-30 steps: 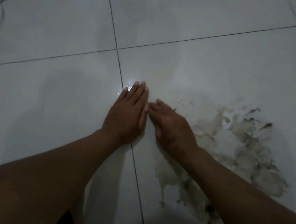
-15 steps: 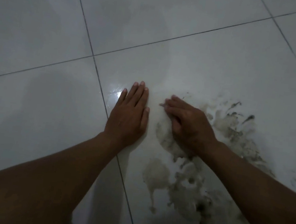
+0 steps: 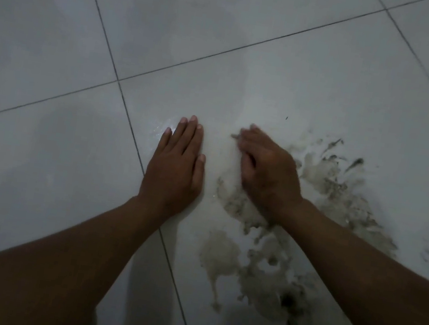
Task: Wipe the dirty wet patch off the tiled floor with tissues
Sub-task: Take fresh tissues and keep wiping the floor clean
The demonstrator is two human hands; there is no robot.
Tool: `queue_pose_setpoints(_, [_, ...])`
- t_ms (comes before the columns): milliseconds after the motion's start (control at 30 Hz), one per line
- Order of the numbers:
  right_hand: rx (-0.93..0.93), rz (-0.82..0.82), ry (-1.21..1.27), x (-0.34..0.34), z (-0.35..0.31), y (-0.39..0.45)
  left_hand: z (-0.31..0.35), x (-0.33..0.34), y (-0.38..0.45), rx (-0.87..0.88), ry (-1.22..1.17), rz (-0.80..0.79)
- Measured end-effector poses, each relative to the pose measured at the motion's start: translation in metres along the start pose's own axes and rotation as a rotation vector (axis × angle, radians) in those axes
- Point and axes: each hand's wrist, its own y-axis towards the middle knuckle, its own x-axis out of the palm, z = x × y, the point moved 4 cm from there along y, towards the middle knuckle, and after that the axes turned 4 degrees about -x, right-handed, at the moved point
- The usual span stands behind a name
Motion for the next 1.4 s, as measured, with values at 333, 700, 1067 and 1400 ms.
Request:
queue_pose_setpoints(333, [-0.119,-0.174,0.072,0.022,-0.02,0.02,0.0,-0.001,0.001,-0.002,-0.01,-0.001])
queue_pose_setpoints(700, [0.005,0.009,-0.137,-0.018,0.033,0.007,0.044,0.008,0.038,0.078,-0.041,-0.027])
queue_pose_setpoints(1067, [0.142,0.074,-0.099,-0.019,0.034,0.002,0.071,0.018,0.073,0.132,-0.009,-0.085])
queue_pose_setpoints(1400, [0.446,0.164,-0.056,-0.029,0.078,0.032,0.07,0.023,0.075,0.154,0.023,-0.08])
